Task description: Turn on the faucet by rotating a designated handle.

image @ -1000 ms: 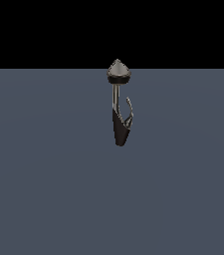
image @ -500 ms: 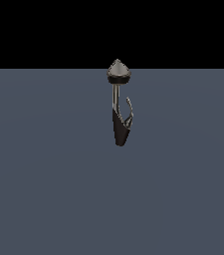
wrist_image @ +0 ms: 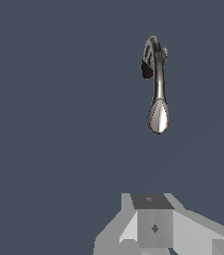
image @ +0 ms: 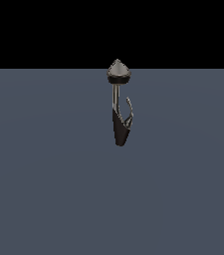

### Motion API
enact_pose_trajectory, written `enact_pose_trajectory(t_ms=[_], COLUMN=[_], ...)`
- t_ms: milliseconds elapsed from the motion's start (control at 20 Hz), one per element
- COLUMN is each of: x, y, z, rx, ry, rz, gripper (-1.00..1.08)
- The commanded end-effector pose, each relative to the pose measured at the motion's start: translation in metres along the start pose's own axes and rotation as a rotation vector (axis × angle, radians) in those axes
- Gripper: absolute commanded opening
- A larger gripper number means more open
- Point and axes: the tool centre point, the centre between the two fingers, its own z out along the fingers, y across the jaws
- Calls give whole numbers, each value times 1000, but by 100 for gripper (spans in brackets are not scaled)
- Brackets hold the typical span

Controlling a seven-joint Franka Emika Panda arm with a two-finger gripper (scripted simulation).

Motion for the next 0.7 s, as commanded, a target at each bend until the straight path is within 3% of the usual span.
enact_pose_trajectory(t_ms=[0,650], x=[14,108], y=[-1,8], z=[5,49], rx=[29,207], ry=[-16,-129], rz=[49,408], gripper=[-100,-100])
